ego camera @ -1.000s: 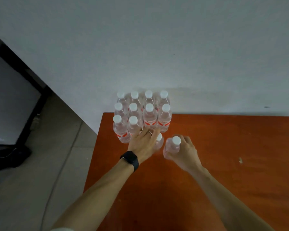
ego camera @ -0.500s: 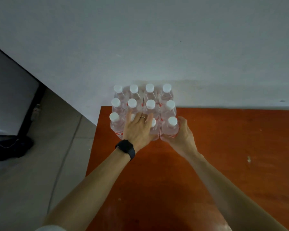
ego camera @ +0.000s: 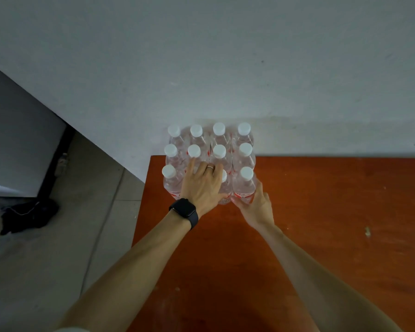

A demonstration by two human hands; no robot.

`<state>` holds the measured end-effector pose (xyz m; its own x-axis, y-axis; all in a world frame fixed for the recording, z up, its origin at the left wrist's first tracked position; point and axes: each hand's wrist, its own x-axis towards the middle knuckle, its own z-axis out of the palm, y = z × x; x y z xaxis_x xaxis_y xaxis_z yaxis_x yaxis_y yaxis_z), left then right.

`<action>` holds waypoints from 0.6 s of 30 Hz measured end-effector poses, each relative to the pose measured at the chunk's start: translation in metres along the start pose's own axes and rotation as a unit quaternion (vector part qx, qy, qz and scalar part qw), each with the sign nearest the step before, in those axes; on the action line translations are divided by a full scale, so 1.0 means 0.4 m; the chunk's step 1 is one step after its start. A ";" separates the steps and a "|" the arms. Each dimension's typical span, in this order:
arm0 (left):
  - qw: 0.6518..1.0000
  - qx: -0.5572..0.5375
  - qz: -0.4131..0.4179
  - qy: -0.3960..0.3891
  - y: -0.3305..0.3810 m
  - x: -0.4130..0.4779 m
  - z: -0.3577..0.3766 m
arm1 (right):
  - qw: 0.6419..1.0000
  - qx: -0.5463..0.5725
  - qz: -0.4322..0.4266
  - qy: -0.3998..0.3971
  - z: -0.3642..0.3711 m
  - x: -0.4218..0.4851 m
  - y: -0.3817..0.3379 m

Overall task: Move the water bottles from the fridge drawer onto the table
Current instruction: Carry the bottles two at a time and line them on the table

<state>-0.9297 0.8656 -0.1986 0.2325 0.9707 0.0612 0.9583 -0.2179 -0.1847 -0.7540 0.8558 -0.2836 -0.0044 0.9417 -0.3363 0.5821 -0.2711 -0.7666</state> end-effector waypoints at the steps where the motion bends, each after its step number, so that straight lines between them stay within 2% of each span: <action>1: 1.000 -0.001 -0.001 0.008 -0.001 -0.001 0.002 | 1.000 0.007 0.003 -0.001 0.004 0.001 0.000; 9: 0.999 -0.031 0.001 0.017 -0.005 -0.003 0.010 | 0.997 0.055 0.023 -0.045 -0.029 0.040 0.000; 18: 0.997 -0.052 0.017 -0.052 -0.014 0.002 -0.015 | 0.995 0.044 0.018 -0.083 -0.054 0.032 -0.023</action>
<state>-0.9340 0.8671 -0.1914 0.2527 0.9665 -0.0456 0.9633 -0.2558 -0.0820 -0.7417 0.8747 -0.2691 -0.1237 0.8875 -0.4439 0.5106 -0.3267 -0.7953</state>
